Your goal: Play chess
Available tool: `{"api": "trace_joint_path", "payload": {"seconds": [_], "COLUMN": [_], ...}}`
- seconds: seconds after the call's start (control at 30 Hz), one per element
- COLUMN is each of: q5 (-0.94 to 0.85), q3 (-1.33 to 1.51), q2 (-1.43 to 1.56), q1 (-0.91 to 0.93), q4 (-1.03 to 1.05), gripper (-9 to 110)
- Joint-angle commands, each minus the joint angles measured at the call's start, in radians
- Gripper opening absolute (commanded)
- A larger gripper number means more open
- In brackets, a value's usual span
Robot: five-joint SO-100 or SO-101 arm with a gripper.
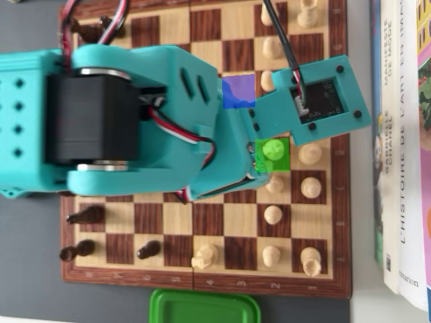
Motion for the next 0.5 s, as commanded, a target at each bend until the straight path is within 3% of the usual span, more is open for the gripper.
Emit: {"api": "trace_joint_path", "payload": {"seconds": [0.0, 0.37, 0.47], "q5": [0.006, 0.195, 0.250], "q3": [0.026, 0.325, 0.436], "q2": [0.109, 0.476, 0.591], "q1": [0.002, 0.005, 0.003], "q4": [-0.014, -0.020, -0.101], "gripper": [14, 14, 14]}}
